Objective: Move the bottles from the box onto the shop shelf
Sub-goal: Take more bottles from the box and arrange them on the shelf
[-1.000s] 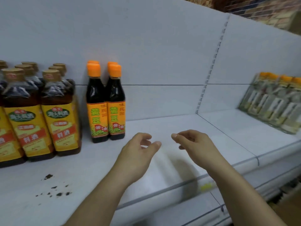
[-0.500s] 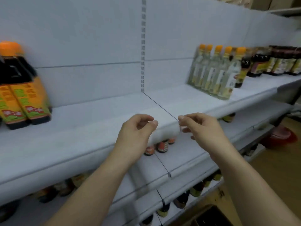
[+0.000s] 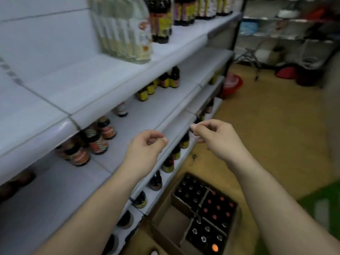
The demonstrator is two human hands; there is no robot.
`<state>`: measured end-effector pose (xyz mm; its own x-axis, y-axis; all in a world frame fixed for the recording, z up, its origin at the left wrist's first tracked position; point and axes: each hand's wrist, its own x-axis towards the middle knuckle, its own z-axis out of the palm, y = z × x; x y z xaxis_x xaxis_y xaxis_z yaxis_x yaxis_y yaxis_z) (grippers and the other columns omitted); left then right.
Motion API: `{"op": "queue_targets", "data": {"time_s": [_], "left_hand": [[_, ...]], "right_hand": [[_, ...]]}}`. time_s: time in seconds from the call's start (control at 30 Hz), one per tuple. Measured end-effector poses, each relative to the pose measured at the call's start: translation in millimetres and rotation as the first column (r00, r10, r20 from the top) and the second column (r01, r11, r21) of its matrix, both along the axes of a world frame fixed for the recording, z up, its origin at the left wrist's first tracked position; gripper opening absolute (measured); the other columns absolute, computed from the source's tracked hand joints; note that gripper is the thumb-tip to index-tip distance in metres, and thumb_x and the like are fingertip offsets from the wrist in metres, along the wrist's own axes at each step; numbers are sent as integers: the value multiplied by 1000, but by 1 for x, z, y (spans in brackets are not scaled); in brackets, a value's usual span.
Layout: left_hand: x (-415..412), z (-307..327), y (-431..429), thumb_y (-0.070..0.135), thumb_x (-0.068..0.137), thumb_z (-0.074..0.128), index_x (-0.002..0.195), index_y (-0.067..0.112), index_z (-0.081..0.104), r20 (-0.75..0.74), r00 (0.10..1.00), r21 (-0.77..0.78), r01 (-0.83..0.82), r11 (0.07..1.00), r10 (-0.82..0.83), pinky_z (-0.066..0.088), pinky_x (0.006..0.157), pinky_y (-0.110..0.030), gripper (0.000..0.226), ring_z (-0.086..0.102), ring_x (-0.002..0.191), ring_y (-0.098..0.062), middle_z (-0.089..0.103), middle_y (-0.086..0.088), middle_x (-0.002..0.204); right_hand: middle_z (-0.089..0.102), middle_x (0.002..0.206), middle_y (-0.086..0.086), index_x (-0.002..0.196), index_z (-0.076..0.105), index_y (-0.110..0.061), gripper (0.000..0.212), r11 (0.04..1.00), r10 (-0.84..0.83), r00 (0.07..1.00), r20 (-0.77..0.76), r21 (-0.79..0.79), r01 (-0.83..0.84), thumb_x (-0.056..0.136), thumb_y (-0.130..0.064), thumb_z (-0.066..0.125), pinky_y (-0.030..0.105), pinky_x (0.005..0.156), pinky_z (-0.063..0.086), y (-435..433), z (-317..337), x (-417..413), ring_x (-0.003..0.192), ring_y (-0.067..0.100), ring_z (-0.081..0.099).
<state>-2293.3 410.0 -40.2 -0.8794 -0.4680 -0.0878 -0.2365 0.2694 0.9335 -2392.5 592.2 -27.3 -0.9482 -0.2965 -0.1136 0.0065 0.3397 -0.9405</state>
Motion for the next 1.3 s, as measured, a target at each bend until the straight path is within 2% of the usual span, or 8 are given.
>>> {"op": "queue_targets", "data": {"time_s": [0.13,0.43,0.57,0.67,0.77,1.07,1.17,1.3], "left_hand": [[-44,-48,39,32,90,76,102,24,70,106,983,68,146,987,-153,48,67,-28,16,68,85,-28,70,-8,94],[-108,-200,100,34,94,71,103,25,65,384,780,126,486,865,-494,41,62,-27,14,57,70,-12,56,10,74],[-110,-253,116,35,93,72,102,29,63,472,678,156,564,811,-563,40,64,-23,14,61,80,-8,60,12,84],[-104,-272,124,35,90,75,91,33,61,485,672,160,560,812,-559,42,67,-27,14,65,81,-18,61,10,80],[-99,-274,127,34,93,72,95,32,61,506,665,148,561,815,-549,40,59,-17,11,60,74,-6,61,11,81],[-100,-275,144,41,96,66,115,27,63,577,716,120,403,907,-394,43,66,-22,24,60,87,-6,61,15,95],[-99,-279,161,41,94,67,111,28,64,590,769,109,228,968,-247,53,82,-29,21,63,93,-9,66,12,97],[-79,-283,199,38,93,70,104,26,65,598,801,120,-103,988,11,47,65,-20,17,62,80,-5,69,9,92]], "right_hand": [[77,93,4,92,75,-23,25,982,-184,978,94,62,179,89,-48,75,36,69,52,54,-38,-16,89,26,74],[75,92,-1,103,69,-21,21,861,-503,798,332,271,430,92,-37,74,24,67,55,132,-166,-3,83,14,72],[73,93,-7,105,65,-27,22,813,-573,729,375,377,445,91,-42,74,33,79,57,139,-216,18,86,11,71],[73,94,-6,100,64,-33,20,783,-605,698,383,445,435,89,-46,75,43,86,59,144,-233,28,89,15,72],[73,95,-6,100,64,-34,21,786,-593,703,393,473,399,89,-47,75,44,87,59,145,-237,20,88,16,72],[73,95,-1,110,67,-20,28,895,-369,807,461,410,175,92,-40,75,40,86,59,166,-257,-44,89,19,71],[73,94,3,114,66,-13,25,935,-234,839,492,351,55,96,-30,72,22,60,52,183,-259,-67,80,14,69],[74,94,-1,117,66,-15,29,932,-30,866,499,327,-156,96,-34,71,24,56,45,207,-267,-87,78,12,68]]}}
